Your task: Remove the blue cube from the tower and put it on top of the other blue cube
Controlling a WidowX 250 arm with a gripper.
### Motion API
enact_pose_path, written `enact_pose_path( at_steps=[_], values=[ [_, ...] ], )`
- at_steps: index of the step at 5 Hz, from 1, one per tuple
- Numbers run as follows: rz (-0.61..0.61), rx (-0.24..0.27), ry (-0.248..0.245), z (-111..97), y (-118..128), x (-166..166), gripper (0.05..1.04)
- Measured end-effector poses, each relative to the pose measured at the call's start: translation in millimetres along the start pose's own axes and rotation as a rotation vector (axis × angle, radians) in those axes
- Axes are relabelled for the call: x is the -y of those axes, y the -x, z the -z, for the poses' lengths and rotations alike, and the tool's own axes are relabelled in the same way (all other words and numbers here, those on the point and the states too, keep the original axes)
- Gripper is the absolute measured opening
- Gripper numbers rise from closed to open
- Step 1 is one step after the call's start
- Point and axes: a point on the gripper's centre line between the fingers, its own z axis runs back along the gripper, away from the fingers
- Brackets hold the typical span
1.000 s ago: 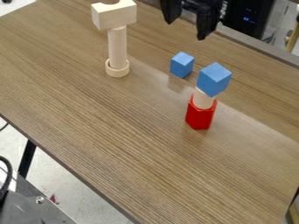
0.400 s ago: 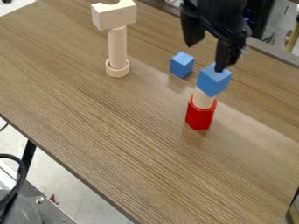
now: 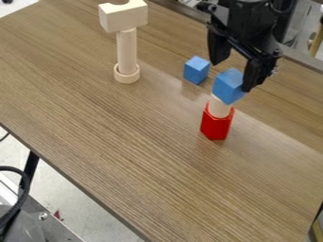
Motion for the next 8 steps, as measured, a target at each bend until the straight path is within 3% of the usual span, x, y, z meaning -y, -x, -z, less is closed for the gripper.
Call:
enact_pose_path(
  at_steps=[1, 2, 3, 5, 6, 8],
  values=[
    [-0.008, -0.013, -0.003, 9, -1, -1, 0.939],
    [-0.012, -0.016, -0.003, 15, -4, 0, 0.65],
    [-0.015, -0.026, 0.005, 14, -6, 0, 0.548],
    [-0.037, -0.019, -0.005, 10, -15, -15, 0.548],
    [-0.098, -0.014, -0.024, 15, -23, -42, 0.548],
    [-0.18, -0.043, -0.045, 43, -31, -76, 0.548]
  ],
)
